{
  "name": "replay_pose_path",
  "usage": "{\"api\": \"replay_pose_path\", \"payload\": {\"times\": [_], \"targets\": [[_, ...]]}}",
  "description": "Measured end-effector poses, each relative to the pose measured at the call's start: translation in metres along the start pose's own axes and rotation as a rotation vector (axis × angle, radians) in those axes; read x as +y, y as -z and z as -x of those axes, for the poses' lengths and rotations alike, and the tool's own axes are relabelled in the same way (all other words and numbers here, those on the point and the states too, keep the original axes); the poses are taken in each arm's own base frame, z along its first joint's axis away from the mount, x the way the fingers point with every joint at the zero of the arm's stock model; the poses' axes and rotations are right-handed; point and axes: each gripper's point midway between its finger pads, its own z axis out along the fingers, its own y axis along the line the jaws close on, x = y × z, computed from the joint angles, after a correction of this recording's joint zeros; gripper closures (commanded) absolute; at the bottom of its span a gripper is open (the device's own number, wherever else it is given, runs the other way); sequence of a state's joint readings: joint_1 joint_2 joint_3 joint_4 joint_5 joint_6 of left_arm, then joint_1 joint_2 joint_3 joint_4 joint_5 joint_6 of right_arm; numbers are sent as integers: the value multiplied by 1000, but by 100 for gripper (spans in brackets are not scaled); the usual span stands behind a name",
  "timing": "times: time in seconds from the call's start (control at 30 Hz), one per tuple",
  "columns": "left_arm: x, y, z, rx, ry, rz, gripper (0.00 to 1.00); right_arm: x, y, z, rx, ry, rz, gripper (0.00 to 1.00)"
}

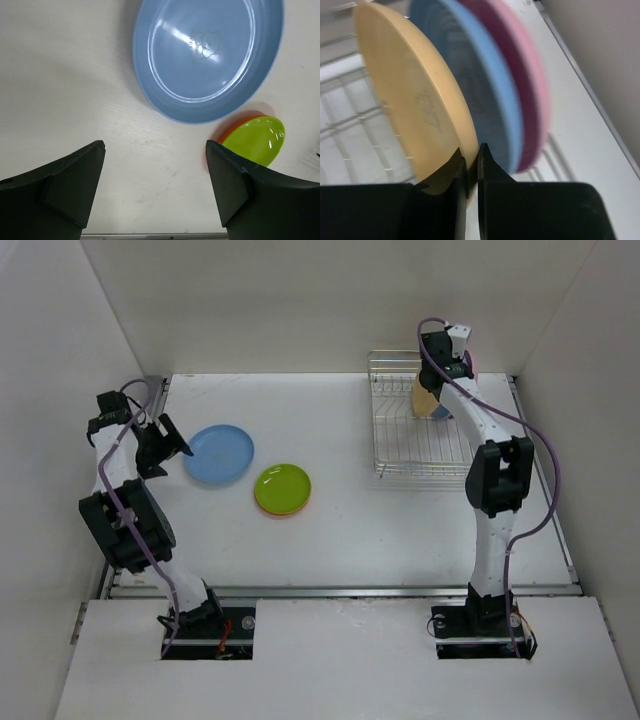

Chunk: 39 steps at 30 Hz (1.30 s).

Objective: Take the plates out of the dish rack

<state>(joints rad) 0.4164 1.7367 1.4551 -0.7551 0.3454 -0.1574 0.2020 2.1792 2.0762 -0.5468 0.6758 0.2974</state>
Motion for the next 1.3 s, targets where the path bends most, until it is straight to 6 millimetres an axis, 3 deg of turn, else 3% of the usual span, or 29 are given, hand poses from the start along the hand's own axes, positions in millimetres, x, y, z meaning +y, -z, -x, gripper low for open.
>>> {"api": "replay_pose_path", "payload": {"times": [0.17,0.2,0.23,0.33,0.43,0.63,0.7,0.77,0.87,0.93,1.0,1.13,1.27,1.3], "targets": [[-18,45,6,-129,-86,-8,21,-20,0,-2,4,43,-69,100],[-22,51,6,-144,-102,-16,21,-23,4,-1,-2,47,-75,100],[-25,56,5,-151,-116,-22,12,-25,11,1,-10,53,-80,100],[-36,67,-3,-154,-162,-52,11,-39,33,14,-42,66,-98,100],[-46,73,-14,-135,-223,-85,9,-53,76,49,-123,47,-94,100],[-79,83,-47,-73,-383,-164,7,-57,190,141,-367,-133,70,100],[-91,87,-58,-47,-437,-206,5,-57,215,156,-410,-175,127,100],[-101,93,-67,-29,-481,-259,0,-50,229,156,-414,-169,225,100],[-117,104,-79,-13,-541,-343,0,-15,244,135,-373,-102,484,100],[-129,111,-86,-8,-577,-400,0,24,256,109,-317,-37,687,100],[-141,118,-94,-2,-612,-452,0,68,268,69,-233,37,882,100],[-154,120,-105,21,-658,-493,0,142,293,-32,1,178,1195,100],[-152,103,-107,67,-659,-461,5,185,317,-115,211,255,1399,100],[-150,96,-106,85,-651,-444,12,190,323,-128,248,267,1434,100]]}}
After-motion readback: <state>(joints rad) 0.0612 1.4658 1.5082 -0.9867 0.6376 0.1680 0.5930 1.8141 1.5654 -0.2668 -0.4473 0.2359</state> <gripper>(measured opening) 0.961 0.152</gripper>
